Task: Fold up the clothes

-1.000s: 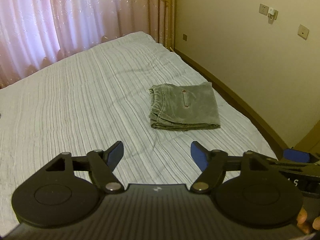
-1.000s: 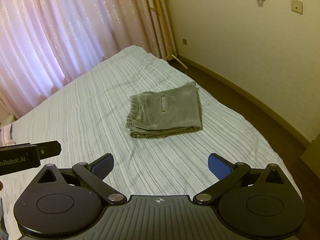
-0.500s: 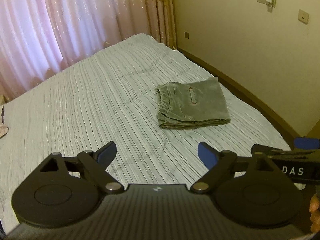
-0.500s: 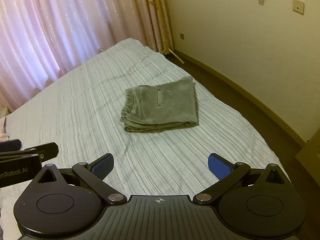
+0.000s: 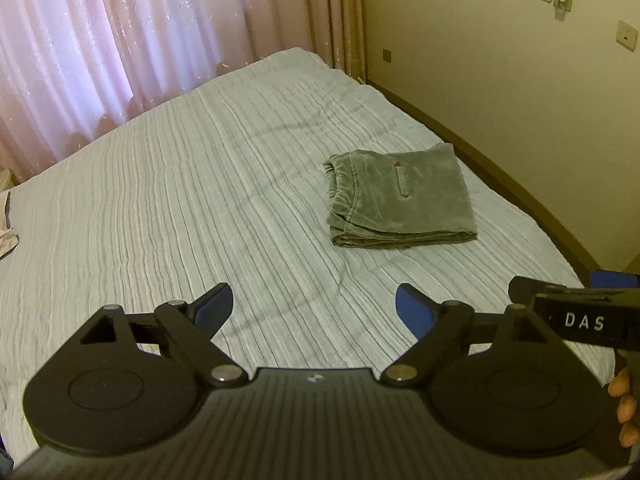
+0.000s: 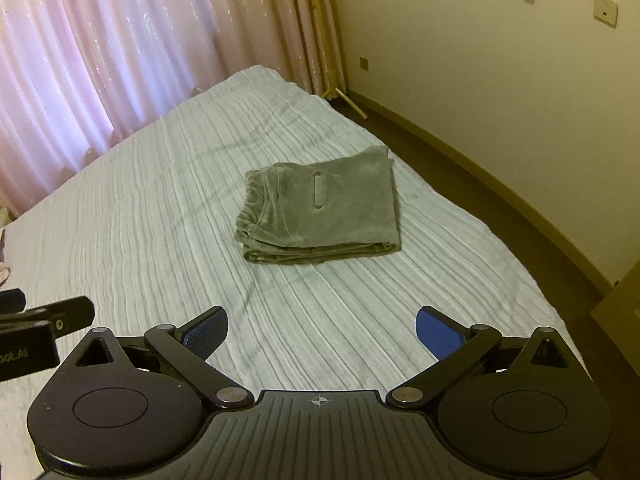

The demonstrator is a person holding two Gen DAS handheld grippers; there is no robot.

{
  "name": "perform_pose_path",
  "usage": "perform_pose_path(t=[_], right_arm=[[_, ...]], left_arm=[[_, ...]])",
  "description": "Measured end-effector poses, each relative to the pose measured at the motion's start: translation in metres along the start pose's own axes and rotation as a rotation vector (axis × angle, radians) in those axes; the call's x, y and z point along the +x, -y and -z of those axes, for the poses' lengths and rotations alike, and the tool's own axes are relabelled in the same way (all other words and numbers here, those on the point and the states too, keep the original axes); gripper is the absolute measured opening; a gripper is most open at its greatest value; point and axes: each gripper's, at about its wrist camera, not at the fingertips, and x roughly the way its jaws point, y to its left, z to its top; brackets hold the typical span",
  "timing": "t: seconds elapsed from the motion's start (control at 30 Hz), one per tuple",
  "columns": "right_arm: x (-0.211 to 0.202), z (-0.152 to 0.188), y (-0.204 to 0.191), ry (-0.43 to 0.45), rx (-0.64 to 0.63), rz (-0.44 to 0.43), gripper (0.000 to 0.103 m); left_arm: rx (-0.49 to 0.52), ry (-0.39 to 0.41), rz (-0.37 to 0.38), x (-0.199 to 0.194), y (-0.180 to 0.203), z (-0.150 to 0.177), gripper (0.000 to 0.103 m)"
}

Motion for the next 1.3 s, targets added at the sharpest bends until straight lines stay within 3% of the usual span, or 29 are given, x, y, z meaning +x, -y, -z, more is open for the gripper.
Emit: perform_pose_path(t=[0.57, 1.3], right_arm=[[0.032, -0.011, 0.016, -0.068, 0.009, 0.021, 0.102], [0.068, -0.012, 0.026, -0.159, 0.012, 0.021, 0.102]], left_arm=[[0.005, -0.084, 0.060, 0.045, 0.018, -0.004, 0.086], [0.018, -0.163, 0.041, 0.095, 0.028, -0.008, 0.086]])
